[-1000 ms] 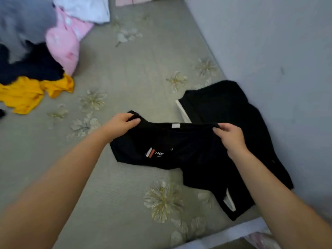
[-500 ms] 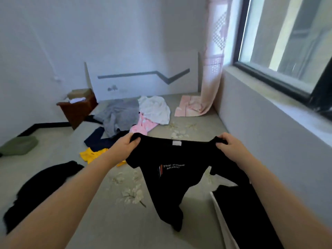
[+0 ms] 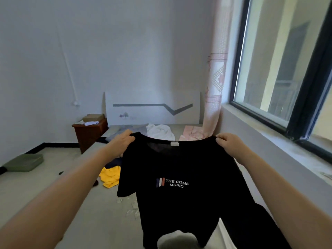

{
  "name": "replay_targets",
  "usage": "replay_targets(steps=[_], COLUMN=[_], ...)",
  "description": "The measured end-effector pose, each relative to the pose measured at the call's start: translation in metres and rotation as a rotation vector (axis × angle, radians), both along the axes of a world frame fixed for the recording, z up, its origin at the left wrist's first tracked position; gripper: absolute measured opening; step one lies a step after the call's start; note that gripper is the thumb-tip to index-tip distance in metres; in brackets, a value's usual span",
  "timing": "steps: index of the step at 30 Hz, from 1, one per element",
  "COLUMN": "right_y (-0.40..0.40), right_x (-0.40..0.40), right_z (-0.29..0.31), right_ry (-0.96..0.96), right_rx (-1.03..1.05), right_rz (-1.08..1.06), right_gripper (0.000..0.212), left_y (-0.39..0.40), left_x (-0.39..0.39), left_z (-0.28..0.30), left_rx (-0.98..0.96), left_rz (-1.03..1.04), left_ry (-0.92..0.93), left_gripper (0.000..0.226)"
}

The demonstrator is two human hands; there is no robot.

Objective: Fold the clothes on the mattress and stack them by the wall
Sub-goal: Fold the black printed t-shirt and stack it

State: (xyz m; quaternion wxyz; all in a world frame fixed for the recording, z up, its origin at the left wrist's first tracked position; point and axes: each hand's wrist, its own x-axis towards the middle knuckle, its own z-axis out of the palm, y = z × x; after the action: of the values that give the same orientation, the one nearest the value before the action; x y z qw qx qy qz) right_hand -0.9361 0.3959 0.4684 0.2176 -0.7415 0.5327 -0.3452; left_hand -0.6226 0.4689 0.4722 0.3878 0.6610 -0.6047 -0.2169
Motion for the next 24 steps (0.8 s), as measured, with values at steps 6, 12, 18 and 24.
replay_targets(steps=[6,12,18,24], right_y=[0.051,0.085,0.076,0.02], right_x=[0.013,0.026,0.043,0.061], right_z=[0.02,0.029,0.006,-0.02], right_ry=[-0.186,0.056,0.461,0.591], right_rx=[-0.299,-0.106,-0.054,-0.237], right_rz=[-0.116,0.018,0.036,-0.157], right_gripper=[0.018,0.023,0.026,0.029], left_y=[0.057,0.098,0.104,0.068], left_x=[0.004,0.03,0.057,0.077], left_z=[0.031,0.023,0.0,-0.002], left_rx=[-0.32,-0.461,-0.332,-0.009], left_rz=[0.015,0.177,0.198,0.098], left_ry=[0.044,-0.38,-0.688,-1.092], left_gripper=[0.021,0.016,0.023,0.033])
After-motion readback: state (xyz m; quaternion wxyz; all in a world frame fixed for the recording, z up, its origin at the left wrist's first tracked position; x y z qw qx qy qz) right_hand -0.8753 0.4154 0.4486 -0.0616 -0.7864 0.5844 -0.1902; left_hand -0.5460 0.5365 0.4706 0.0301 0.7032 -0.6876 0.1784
